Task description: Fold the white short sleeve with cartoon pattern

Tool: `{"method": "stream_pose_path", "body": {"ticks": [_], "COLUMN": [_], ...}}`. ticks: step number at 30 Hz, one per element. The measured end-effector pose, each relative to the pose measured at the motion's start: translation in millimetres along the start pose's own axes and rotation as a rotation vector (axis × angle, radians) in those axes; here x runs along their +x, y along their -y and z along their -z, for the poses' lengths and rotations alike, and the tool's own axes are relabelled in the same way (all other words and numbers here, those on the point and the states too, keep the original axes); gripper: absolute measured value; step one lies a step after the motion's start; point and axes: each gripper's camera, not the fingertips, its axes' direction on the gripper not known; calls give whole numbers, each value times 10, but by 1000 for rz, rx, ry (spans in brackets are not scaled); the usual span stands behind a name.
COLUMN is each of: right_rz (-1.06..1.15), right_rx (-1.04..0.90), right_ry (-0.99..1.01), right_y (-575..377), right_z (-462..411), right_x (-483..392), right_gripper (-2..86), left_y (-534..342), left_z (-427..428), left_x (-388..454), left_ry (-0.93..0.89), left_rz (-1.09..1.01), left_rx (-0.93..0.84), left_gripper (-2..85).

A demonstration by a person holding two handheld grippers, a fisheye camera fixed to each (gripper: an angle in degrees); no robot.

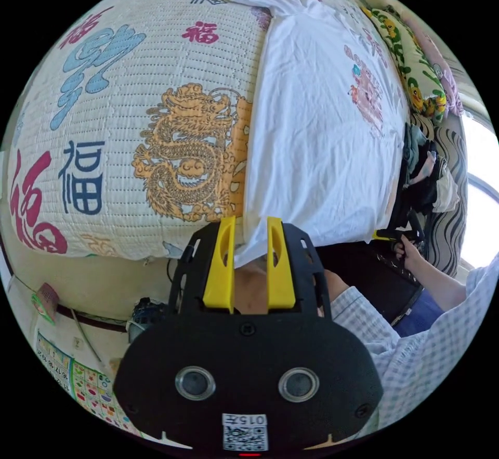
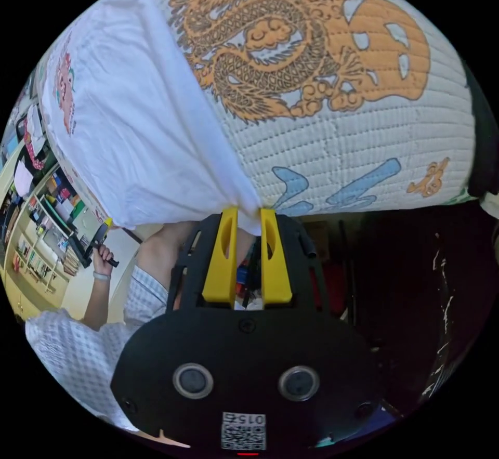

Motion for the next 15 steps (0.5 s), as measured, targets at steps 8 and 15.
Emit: {"method": "stream_pose_path", "body": {"ticks": [8,15], "right_rz": [131,86], "right_rx": [6,56], "right_ry": [-32,26], "right_y": [-393,-665], "right_z": [388,439], "right_x": [169,417], "right_gripper": [4,-1], "left_y": [210,468], "left_z": [-326,-844], "left_x": [224,147], "left_ry": [192,220], "left_rz": [-59,-21], "left_rx": [-7,-7], "left_gripper": [-3,-4]}}
